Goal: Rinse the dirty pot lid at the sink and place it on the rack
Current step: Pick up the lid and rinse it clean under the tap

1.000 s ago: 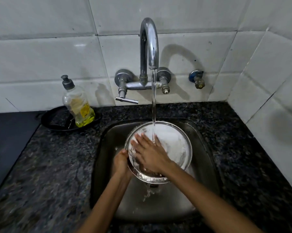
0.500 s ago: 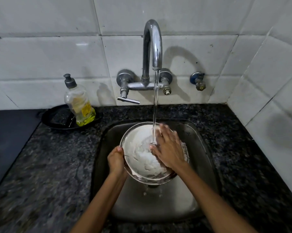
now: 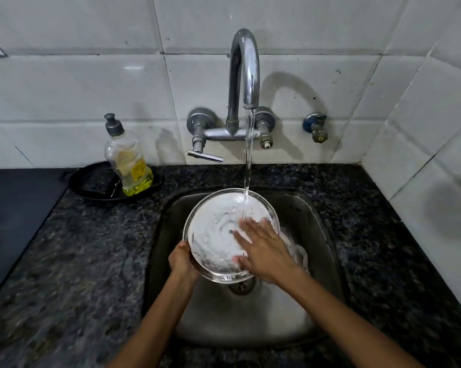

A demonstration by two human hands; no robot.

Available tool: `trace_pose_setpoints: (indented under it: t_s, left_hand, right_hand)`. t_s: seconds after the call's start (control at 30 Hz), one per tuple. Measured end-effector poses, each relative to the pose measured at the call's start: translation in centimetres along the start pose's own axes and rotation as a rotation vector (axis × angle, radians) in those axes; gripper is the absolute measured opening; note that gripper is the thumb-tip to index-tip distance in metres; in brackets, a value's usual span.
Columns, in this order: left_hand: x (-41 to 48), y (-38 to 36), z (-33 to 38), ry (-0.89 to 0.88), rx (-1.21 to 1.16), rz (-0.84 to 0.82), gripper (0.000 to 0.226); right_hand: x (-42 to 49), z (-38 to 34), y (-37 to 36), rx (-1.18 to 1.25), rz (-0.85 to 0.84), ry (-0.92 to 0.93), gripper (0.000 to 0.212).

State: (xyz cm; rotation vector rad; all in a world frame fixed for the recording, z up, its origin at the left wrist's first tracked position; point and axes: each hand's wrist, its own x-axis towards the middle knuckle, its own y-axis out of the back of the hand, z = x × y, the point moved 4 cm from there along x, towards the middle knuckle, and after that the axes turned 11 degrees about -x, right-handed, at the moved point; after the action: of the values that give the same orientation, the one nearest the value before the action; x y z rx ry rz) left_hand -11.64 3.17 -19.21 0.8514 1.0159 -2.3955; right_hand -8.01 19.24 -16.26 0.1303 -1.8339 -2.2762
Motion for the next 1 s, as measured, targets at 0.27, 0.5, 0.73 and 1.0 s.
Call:
trace_pose_setpoints:
  t_s: [0.27, 0.5, 0.73, 1.0]
  left_hand:
    - [1.4, -0.7, 1.1, 0.174, 0.308, -0.031, 0.028]
    - [-1.7, -7.4, 4.0, -0.445, 1.116, -0.650, 0.071]
    - [-3.0, -7.4, 6.2, -0.501, 0.754, -0.706, 0.023]
    - [-5.7, -10.6, 4.8, -0.549, 1.095, -0.843, 0.014]
  right_hand:
    - [0.5, 2.7, 8.1, 0.139, 0.080, 0.202, 0.019]
    - [5.4, 7.4, 9.5, 0.700, 0.000, -0.210, 0.021]
    - [6.3, 10.1, 8.4, 0.871, 0.023, -0.299, 0.037]
    - [8.5, 5.0, 11.2, 0.681, 0.002, -0.029, 0.009]
